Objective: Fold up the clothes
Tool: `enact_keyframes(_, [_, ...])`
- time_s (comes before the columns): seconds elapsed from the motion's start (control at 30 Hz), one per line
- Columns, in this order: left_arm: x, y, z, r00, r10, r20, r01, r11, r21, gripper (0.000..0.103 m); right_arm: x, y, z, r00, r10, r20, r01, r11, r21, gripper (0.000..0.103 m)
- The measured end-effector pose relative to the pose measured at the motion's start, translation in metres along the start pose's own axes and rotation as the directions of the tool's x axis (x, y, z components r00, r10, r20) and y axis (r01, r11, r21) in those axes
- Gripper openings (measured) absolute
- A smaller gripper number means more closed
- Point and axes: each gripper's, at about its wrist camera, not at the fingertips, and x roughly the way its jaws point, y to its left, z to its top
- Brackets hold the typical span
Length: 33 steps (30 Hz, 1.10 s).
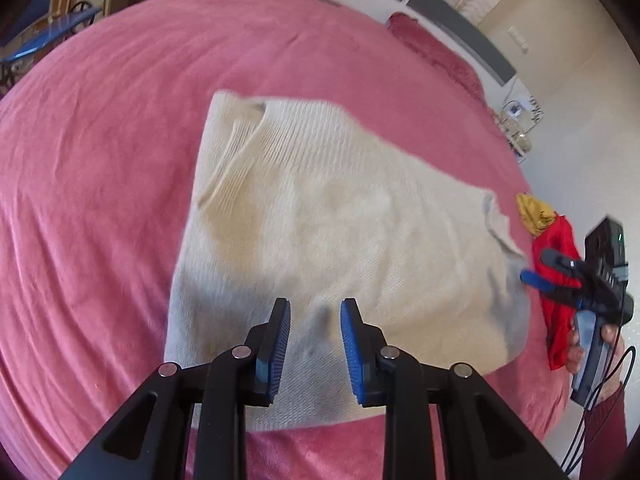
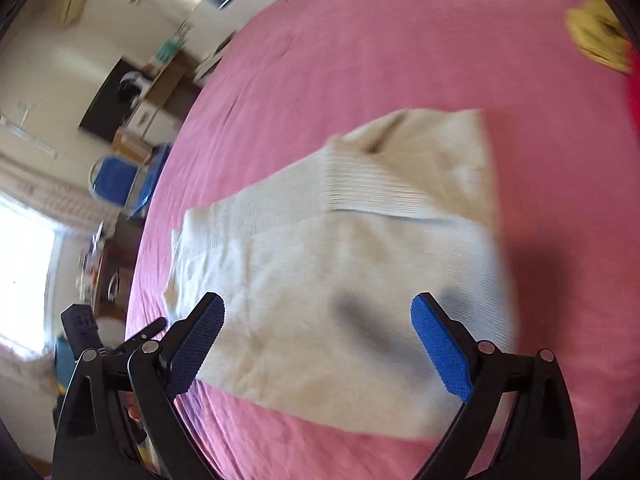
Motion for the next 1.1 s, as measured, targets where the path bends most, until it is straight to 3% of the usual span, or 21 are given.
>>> enact_keyframes(0.1, [0.005,0.008,-0.021,0.994,0.089,-0.056,-0.087,0.995,0.045,0.026,0.058,0.011,0.022,0.998,-0.023,-0.065,0.02,0.999,-0.043,0.097])
enact_keyframes(0.17, [0.011,0.014,-0.023,0.992,0.093,-0.086,-0.088,0.994,0.065,0.026,0.043,-0.029,0.032,0.995,-0.075,-0.059,0.075,0.997,-0.008,0.097])
enact_keyframes(0.27, [0.005,0.02,-0.021,0.993,0.086,-0.078,-0.08,0.994,0.075,0.026,0.015,-0.086,0.053,0.989,-0.145,0.043,0.133,0.971,0.197,0.096])
enact_keyframes(0.33, [-0.012,0.015,-0.019,0.999,0.032,-0.006,-0.032,0.997,0.074,0.026,-0.006,-0.102,0.056,0.972,-0.207,0.109,0.168,0.943,0.287,0.097])
enact_keyframes(0.4, [-0.026,0.009,-0.016,0.998,-0.018,0.053,0.014,0.997,0.08,0.026,-0.014,-0.089,0.045,0.978,-0.171,0.116,0.138,0.958,0.251,0.097])
enact_keyframes(0.5, [-0.025,-0.013,-0.018,0.997,-0.041,0.068,0.031,0.99,0.141,0.026,-0.027,-0.071,0.028,0.985,-0.117,0.125,0.091,0.976,0.196,0.097])
enact_keyframes(0.53, [-0.022,-0.023,-0.02,0.998,-0.034,0.061,0.022,0.983,0.181,0.026,-0.029,-0.063,0.018,0.99,-0.09,0.105,0.073,0.984,0.16,0.097])
enact_keyframes(0.6, [-0.003,-0.031,-0.03,0.999,0.049,0.005,-0.049,0.973,0.225,0.026,-0.022,-0.044,-0.015,0.999,-0.053,0.0,0.052,0.997,0.062,0.097])
enact_keyframes(0.67, [0.017,-0.027,-0.041,0.992,0.107,-0.075,-0.087,0.97,0.229,0.026,-0.014,-0.037,-0.048,0.99,-0.096,-0.105,0.094,0.995,-0.019,0.097])
enact_keyframes(0.73, [0.019,-0.024,-0.048,0.986,0.136,-0.095,-0.11,0.965,0.238,0.026,0.01,-0.047,-0.077,0.954,-0.18,-0.238,0.179,0.983,-0.026,0.096])
enact_keyframes(0.8, [0.01,-0.023,-0.051,0.985,0.145,-0.092,-0.119,0.962,0.246,0.026,0.019,-0.068,-0.098,0.904,-0.313,-0.293,0.327,0.945,0.0,0.096])
enact_keyframes(0.87, [-0.011,-0.023,-0.05,0.996,0.081,-0.046,-0.07,0.975,0.212,0.026,0.014,-0.08,-0.111,0.889,-0.333,-0.313,0.368,0.928,0.058,0.096])
enact_keyframes(0.9, [-0.022,-0.026,-0.049,0.999,0.038,-0.018,-0.033,0.978,0.205,0.026,0.007,-0.077,-0.115,0.899,-0.323,-0.296,0.358,0.931,0.07,0.096])
enact_keyframes(1.0, [-0.036,-0.04,-0.044,0.998,-0.049,0.039,0.041,0.982,0.186,0.026,-0.003,-0.037,-0.114,0.958,-0.224,-0.18,0.237,0.97,0.051,0.096])
enact_keyframes(1.1, [-0.017,-0.073,-0.043,0.998,-0.054,0.029,0.047,0.977,0.209,0.027,0.007,0.01,-0.111,0.986,-0.114,-0.118,0.114,0.993,-0.008,0.096])
